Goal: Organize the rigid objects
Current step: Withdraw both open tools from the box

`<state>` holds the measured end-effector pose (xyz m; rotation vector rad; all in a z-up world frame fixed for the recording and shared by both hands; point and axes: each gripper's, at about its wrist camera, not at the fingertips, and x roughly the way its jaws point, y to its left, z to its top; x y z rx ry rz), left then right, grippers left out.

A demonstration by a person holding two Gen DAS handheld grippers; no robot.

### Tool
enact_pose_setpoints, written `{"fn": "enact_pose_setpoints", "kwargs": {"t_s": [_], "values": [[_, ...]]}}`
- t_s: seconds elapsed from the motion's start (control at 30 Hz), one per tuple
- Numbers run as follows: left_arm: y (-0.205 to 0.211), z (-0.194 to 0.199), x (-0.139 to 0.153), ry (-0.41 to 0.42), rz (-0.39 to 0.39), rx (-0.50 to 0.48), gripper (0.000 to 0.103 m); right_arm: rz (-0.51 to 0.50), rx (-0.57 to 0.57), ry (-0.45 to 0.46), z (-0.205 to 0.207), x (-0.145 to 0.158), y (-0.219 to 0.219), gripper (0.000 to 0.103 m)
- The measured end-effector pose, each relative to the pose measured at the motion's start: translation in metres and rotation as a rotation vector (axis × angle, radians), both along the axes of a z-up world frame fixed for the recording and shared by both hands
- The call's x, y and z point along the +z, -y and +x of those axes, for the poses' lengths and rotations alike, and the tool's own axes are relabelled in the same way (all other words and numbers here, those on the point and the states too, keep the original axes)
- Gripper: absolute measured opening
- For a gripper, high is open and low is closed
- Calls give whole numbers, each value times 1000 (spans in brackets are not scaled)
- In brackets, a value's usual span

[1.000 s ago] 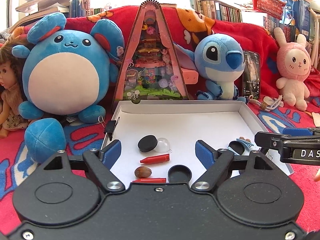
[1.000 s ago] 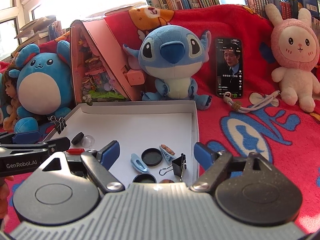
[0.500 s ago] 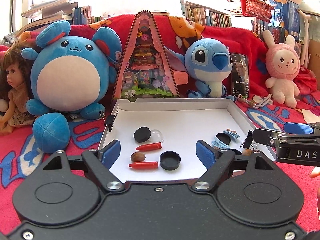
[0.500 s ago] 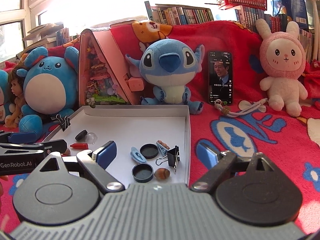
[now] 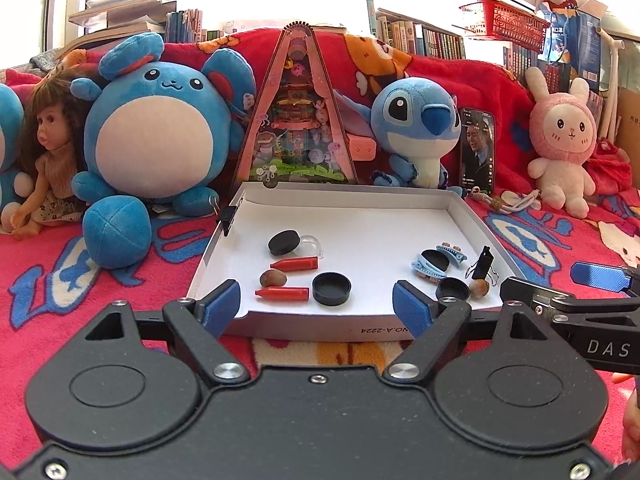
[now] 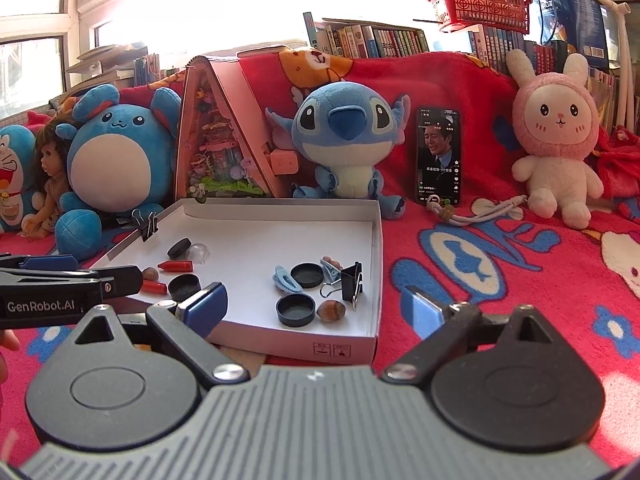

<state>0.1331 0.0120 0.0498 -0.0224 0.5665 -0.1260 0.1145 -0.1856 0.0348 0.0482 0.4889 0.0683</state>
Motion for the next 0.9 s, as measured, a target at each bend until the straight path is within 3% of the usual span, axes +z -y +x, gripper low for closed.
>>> {"fn": "enact_pose_setpoints", "kwargs": {"t_s": [0.5,0.67,0.9], "values": [[11,-24,-46,-51,93,21,83,-57,-25,-61,-16,-39,-4,102],[9,-19,-57,-73,89,46,83,-80,-34,-89,-13,-52,-7,103],[3,-13,-65,-93,72,69,91,-92,-42,-131,-4,-58,-10,103]]}}
